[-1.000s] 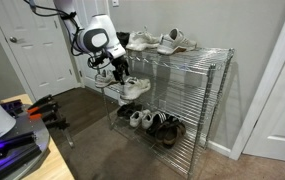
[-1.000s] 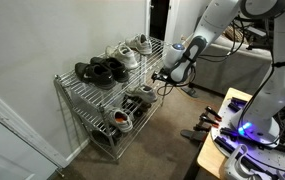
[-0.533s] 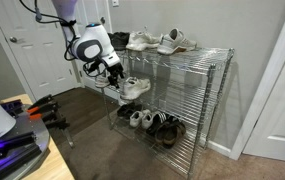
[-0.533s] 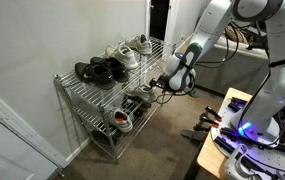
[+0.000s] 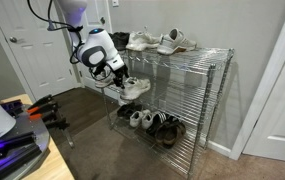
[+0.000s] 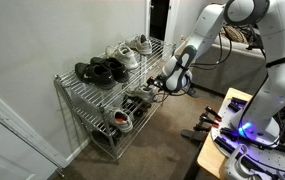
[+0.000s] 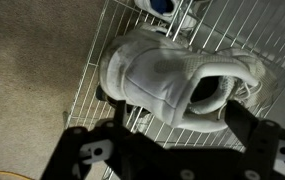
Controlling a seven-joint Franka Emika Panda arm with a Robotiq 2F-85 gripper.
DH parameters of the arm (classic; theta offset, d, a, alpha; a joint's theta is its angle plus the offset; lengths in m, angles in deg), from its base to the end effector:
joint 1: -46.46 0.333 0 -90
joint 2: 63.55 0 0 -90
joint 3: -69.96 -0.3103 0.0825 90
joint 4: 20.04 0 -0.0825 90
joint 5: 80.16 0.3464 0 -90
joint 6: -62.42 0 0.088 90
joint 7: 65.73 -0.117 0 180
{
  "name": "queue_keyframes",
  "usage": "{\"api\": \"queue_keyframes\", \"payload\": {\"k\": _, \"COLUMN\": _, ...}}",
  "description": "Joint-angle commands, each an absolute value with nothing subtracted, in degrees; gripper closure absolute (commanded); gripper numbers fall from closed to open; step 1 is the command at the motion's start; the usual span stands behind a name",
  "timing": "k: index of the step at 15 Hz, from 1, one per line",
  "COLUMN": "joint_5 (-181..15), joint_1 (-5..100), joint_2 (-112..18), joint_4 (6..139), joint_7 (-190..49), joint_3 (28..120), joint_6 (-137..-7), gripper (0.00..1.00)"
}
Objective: Take the white shoe on the second shelf and put on the top shelf
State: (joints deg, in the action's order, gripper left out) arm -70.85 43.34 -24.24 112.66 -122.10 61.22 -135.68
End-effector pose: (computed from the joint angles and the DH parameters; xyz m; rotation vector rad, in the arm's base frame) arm 0.5193 0.0339 0.1247 -2.3838 1.4757 -0.5000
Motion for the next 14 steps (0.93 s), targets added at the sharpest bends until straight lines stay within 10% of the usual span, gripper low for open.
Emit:
{"api": "queue_keyframes", "payload": {"k": 1, "joint_5": -68.6, "joint_1": 42.4, "joint_2": -21.2, "joint_4": 109.0, "joint_7": -119.1, "joint_3": 60.4, "joint_6": -135.6, "gripper": 0.0}}
{"api": "queue_keyframes", "payload": {"k": 9, "joint_5": -66.0, "joint_1": 44.6, "joint_2": -16.1, "joint_4": 108.0, "joint_7": -116.2, "joint_3": 63.0, "joint_6": -132.1, "gripper": 0.0}}
{"api": "queue_keyframes", "payload": {"k": 14, "joint_5": -65.8, "joint_1": 44.0, "joint_2": -15.7, "joint_4": 106.5, "joint_7": -113.5, "joint_3": 62.7, "joint_6": -130.4, "gripper": 0.46}}
